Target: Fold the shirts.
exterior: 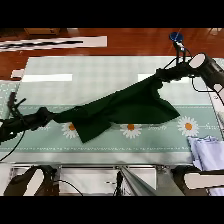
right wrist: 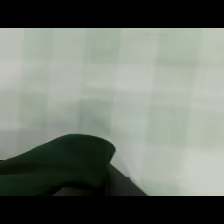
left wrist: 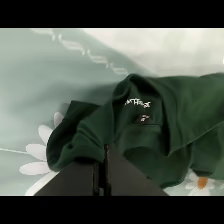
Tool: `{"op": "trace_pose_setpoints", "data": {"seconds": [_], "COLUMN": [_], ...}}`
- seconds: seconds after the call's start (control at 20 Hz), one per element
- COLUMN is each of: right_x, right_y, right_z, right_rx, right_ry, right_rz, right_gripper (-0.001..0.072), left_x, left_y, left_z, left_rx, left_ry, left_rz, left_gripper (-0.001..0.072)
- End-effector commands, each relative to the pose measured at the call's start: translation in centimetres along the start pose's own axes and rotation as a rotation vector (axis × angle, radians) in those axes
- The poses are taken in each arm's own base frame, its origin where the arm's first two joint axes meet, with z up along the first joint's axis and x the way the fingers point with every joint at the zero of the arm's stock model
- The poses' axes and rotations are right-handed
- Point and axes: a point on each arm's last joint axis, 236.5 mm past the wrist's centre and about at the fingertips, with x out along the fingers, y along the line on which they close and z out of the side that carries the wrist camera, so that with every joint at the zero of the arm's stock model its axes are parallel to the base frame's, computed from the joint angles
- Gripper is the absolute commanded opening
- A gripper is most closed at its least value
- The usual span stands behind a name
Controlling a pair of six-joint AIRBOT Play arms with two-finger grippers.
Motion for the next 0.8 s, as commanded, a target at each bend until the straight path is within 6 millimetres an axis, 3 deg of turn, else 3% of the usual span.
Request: {"op": "trace_pose_setpoints", "data": {"seconds": [0.0,0.05,0.15,0.3,0.4,0.55,0.65,0.75], "right_x": [0.0,-0.9,-3.5,-8.4,-10.1,-10.5,-9.8,-8.8], "right_y": [0.1,0.1,-1.0,-6.4,-10.6,-13.8,-13.6,-12.4], "right_z": [0.5,1.0,2.7,4.0,1.7,-2.7,-4.2,-3.9], "right_rx": [0.009,-0.001,-0.019,-0.039,0.030,0.164,0.262,0.328], "right_ry": [-0.015,-0.023,-0.061,-0.066,0.022,0.173,0.224,0.221], "right_rz": [0.007,0.003,-0.029,-0.166,-0.213,-0.135,-0.019,0.092], "right_gripper": [0.0289,0.0398,0.0487,0.0493,0.0493,0.0548,0.0548,0.0547], "left_x": [2.6,2.9,2.9,2.9,2.9,2.9,2.9,2.9], "left_y": [1.0,1.2,1.1,1.1,1.1,1.1,1.1,1.1], "left_z": [-1.5,-1.8,-1.9,-2.1,-2.1,-2.1,-2.1,-2.1], "left_rx": [0.003,-0.001,-0.001,-0.001,-0.001,0.000,0.001,0.003], "left_ry": [0.093,0.108,0.112,0.117,0.119,0.118,0.119,0.118], "left_rz": [0.024,0.027,0.027,0.025,0.025,0.025,0.025,0.025], "left_gripper": [0.0024,0.0024,0.0024,0.0024,0.0024,0.0024,0.0024,0.0024]}}
